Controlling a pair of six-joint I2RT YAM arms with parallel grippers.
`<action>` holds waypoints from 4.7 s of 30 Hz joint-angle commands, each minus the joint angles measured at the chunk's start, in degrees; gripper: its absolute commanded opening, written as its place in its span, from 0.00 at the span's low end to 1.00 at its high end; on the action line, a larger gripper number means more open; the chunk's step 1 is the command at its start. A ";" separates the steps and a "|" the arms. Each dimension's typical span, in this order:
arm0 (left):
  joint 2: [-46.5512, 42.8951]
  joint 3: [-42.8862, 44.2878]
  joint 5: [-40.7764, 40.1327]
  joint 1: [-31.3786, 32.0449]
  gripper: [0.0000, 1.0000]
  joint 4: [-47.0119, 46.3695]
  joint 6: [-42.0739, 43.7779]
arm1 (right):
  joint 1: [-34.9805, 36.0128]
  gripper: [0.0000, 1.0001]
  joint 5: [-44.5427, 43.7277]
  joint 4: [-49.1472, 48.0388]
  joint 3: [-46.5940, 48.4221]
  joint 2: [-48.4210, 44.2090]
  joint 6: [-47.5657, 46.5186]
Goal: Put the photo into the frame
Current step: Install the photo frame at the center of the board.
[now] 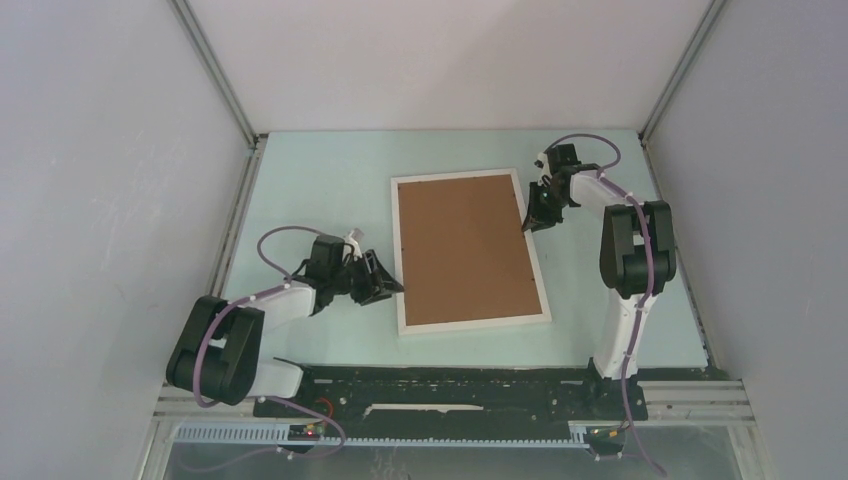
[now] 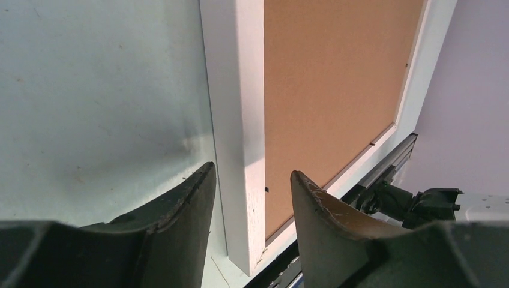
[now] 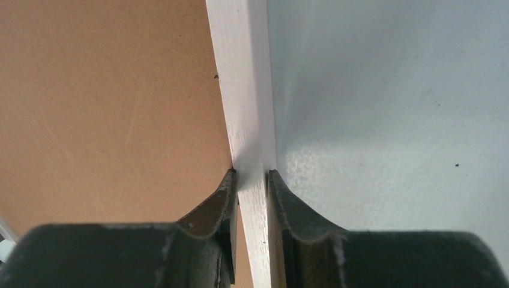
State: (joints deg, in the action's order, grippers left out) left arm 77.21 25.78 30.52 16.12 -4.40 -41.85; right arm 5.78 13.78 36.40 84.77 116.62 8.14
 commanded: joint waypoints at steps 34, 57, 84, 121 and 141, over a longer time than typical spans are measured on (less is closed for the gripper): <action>2.22 -1.07 -5.10 3.44 0.44 2.53 0.88 | 0.15 0.19 -5.25 -0.61 -0.81 1.48 -0.50; -2.68 -2.65 -4.78 2.47 0.49 2.39 0.71 | 0.09 0.18 -4.12 -1.34 -1.14 1.86 -0.32; 0.13 -2.10 -4.09 4.45 0.48 2.32 0.73 | 0.02 0.18 -3.85 -1.34 -0.96 1.68 -0.32; 8.12 10.57 -18.47 8.88 0.44 17.75 1.86 | 1.69 0.16 -4.29 -0.97 -4.18 -0.24 2.79; 13.10 20.80 -29.35 16.12 0.42 28.03 1.88 | 1.25 0.15 1.10 -3.50 -7.68 -2.90 7.14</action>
State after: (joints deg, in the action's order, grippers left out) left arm 88.82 46.02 12.56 31.03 23.31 -42.00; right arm 6.52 12.16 29.19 79.70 113.78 11.11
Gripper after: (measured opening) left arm 0.383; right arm 0.257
